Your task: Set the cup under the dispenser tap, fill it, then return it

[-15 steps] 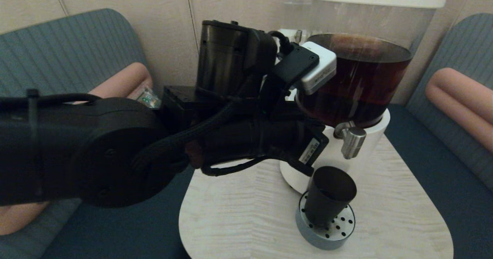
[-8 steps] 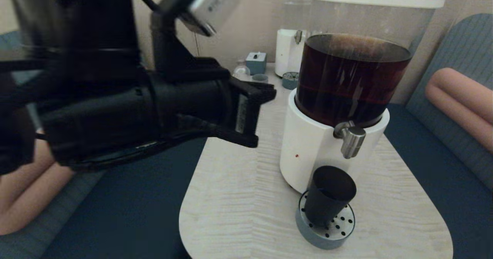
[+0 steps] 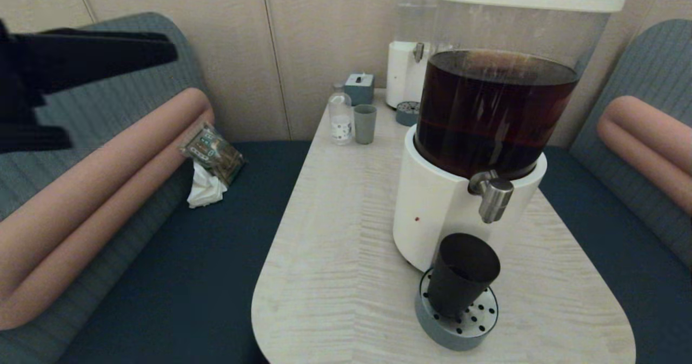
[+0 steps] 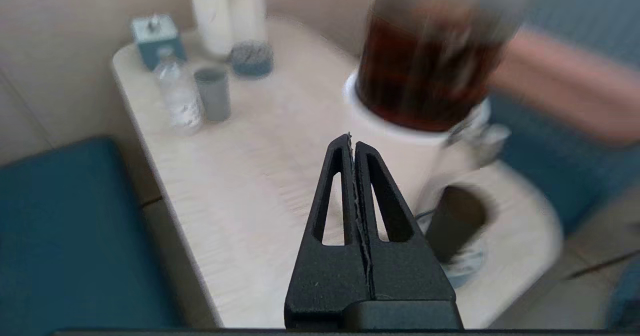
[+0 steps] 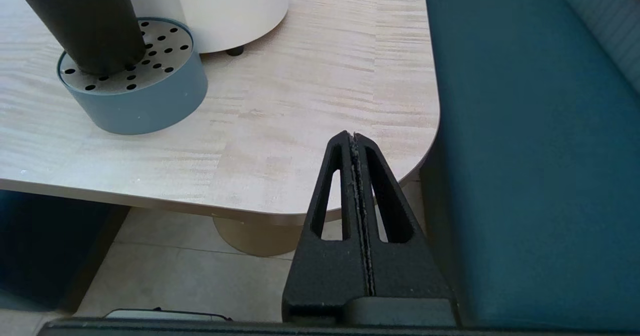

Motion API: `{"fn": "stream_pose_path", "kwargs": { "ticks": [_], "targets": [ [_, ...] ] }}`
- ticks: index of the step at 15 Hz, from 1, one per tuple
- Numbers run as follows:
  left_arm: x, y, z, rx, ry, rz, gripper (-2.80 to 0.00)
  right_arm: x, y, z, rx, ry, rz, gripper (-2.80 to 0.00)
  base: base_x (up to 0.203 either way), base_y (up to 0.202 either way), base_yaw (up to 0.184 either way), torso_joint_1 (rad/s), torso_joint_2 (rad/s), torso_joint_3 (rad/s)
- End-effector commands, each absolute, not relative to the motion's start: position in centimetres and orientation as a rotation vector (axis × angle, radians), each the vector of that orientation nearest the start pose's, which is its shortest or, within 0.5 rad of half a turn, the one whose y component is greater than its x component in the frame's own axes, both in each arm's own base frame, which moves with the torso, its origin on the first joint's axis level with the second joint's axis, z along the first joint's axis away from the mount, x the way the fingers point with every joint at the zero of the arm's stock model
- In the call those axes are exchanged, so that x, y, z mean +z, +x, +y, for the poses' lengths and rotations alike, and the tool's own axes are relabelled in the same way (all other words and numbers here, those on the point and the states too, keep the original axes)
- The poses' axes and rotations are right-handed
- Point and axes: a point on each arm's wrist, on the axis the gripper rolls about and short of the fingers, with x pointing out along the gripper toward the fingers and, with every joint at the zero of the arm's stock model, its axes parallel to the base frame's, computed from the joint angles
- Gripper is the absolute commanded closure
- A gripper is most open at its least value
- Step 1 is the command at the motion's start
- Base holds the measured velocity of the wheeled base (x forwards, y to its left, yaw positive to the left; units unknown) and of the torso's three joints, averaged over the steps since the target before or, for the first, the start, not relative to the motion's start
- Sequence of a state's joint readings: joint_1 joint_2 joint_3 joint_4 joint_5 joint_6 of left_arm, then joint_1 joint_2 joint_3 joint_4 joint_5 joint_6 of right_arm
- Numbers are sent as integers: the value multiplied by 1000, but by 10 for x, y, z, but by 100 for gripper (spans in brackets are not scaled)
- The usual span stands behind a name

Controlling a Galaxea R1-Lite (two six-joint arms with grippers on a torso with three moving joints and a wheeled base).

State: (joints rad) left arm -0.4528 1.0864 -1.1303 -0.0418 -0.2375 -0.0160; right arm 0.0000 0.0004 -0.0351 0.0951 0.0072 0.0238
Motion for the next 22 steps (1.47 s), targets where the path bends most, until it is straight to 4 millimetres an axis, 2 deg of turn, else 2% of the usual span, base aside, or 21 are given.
{"fn": "stream_pose_path", "kwargs": {
  "ticks": [1, 3, 7, 9, 11, 14, 17, 18, 22],
  "targets": [
    [369, 70, -36, -756, -174, -157, 0, 75, -26, 0, 7, 24, 61, 0, 0, 0, 0, 0, 0, 0],
    [362, 57, -28, -768, -282, -121, 0, 76, -26, 0, 7, 23, 61, 0, 0, 0, 0, 0, 0, 0],
    [296, 40, -22, -822, -263, -2, 0, 75, -26, 0, 7, 25, 60, 0, 0, 0, 0, 0, 0, 0],
    [263, 44, -23, -857, -221, 27, 0, 76, -26, 0, 7, 24, 61, 0, 0, 0, 0, 0, 0, 0],
    [239, 56, -26, -881, -161, 44, 0, 76, -26, 0, 7, 25, 61, 0, 0, 0, 0, 0, 0, 0],
    [221, 72, -29, -917, -113, 58, 0, 76, -26, 0, 7, 25, 61, 0, 0, 0, 0, 0, 0, 0],
    [219, 84, -32, -935, -92, 73, 0, 76, -26, 0, 7, 25, 61, 0, 0, 0, 0, 0, 0, 0],
    [218, 89, -34, -939, -79, 79, -280, 76, -26, 0, 7, 25, 61, 0, 0, 0, 0, 0, 0, 0],
    [212, 121, -41, -949, -52, 101, -280, 75, -26, 0, 7, 24, 60, 0, 0, 0, 0, 0, 0, 0]
  ]
}}
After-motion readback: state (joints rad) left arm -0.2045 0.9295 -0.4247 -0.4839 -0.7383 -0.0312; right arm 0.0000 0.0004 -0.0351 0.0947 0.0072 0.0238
